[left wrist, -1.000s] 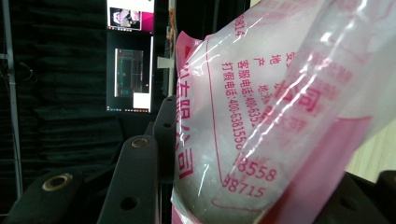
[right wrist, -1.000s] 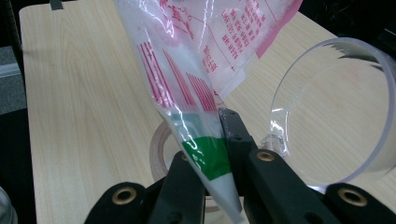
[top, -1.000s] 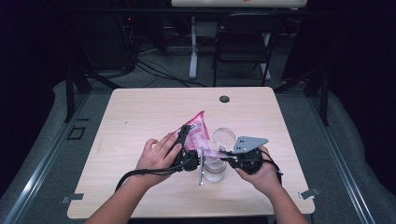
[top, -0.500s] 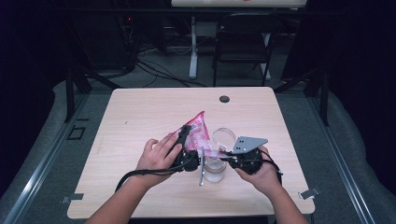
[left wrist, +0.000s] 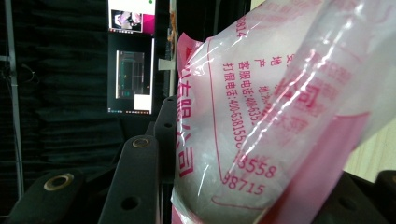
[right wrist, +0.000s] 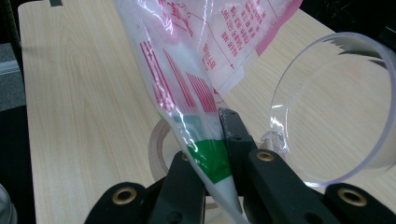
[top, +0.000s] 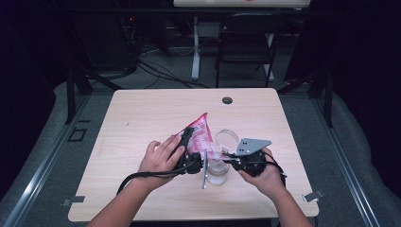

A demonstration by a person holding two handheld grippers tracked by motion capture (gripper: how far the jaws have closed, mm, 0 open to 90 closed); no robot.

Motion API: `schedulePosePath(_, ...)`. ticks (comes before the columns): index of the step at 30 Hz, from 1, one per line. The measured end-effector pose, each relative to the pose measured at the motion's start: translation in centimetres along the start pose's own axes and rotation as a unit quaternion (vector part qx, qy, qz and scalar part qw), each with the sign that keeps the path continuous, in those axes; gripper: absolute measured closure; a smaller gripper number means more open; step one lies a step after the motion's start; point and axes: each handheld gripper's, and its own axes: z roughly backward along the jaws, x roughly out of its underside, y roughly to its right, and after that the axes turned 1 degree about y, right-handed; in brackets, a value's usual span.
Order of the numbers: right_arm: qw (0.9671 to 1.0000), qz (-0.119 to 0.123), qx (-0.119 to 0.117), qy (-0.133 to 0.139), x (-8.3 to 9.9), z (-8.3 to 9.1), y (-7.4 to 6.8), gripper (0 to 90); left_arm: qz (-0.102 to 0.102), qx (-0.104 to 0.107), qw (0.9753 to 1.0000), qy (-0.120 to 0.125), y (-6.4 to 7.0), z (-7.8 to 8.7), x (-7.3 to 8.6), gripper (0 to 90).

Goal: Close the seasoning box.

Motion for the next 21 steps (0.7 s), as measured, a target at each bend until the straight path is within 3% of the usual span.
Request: schedulePosePath(21,1.0,-0.001,0.0,0.0,-0.01,0.12,0.05,88.0,0.002,-0.002,1.0,0.001,-0.07,0.05,-0.12,62.0)
